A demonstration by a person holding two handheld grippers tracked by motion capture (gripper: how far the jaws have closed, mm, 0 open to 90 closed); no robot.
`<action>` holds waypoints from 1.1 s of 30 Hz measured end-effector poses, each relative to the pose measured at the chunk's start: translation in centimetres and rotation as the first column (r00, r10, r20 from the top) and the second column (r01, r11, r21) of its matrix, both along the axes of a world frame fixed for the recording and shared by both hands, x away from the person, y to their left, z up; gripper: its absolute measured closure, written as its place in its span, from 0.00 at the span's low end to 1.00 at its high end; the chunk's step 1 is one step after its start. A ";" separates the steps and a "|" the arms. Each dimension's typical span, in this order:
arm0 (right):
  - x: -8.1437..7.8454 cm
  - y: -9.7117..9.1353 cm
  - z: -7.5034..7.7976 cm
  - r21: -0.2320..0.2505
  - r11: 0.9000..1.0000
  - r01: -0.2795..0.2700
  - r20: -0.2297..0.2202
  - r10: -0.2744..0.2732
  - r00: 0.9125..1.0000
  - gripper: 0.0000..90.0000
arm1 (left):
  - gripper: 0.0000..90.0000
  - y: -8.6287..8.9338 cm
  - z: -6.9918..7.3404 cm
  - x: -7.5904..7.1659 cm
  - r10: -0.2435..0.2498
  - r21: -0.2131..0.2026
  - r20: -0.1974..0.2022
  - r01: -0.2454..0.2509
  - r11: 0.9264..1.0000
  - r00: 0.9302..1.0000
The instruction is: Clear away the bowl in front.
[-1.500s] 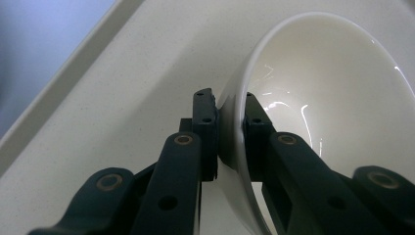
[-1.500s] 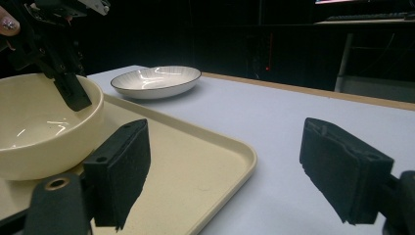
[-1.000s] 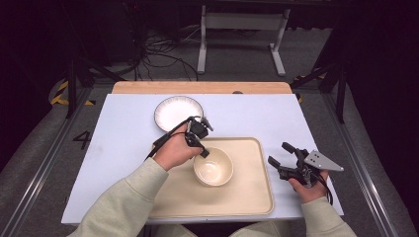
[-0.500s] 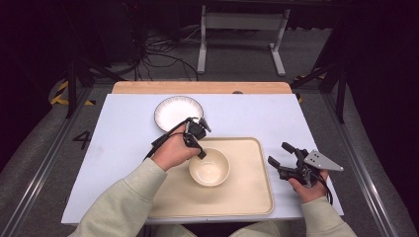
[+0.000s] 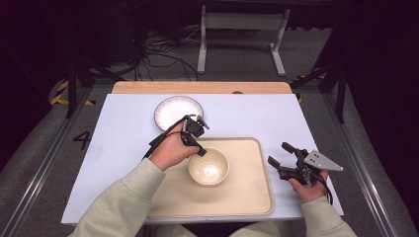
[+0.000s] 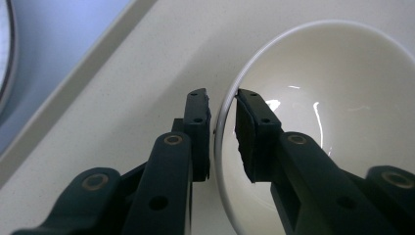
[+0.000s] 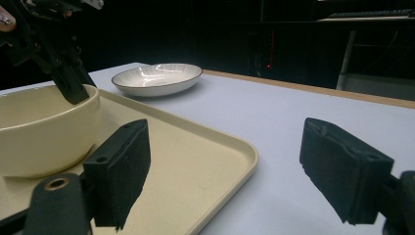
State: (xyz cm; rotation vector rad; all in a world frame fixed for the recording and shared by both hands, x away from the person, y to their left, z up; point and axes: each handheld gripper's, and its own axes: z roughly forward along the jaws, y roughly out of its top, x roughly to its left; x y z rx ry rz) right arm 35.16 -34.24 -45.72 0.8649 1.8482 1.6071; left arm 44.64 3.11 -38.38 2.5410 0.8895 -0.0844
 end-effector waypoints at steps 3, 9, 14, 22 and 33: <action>0.0 0.0 0.0 -0.002 1.000 -0.002 0.000 0.002 1.000 0.22 | 0.80 0.3 0.7 -0.5 -0.004 -0.028 0.038 0.005 1.000 0.999; 0.1 0.0 0.0 -0.005 1.000 -0.006 -0.006 0.006 1.000 0.22 | 0.74 0.9 1.9 -1.4 -0.007 -0.073 0.108 0.015 0.997 0.994; 0.3 0.2 0.1 -0.017 1.000 -0.009 -0.026 0.009 1.000 0.22 | 0.72 1.7 3.0 -2.4 -0.008 -0.107 0.161 0.025 0.994 0.987; 0.4 0.3 0.1 -0.035 0.999 -0.012 -0.041 0.010 0.999 0.22 | 0.68 3.6 4.2 -3.8 -0.001 -0.166 0.239 0.042 0.985 0.971; 0.6 0.5 0.2 -0.051 0.998 -0.021 -0.054 0.018 0.998 0.22 | 0.64 6.6 4.5 -5.7 0.043 -0.274 0.327 0.052 0.960 0.944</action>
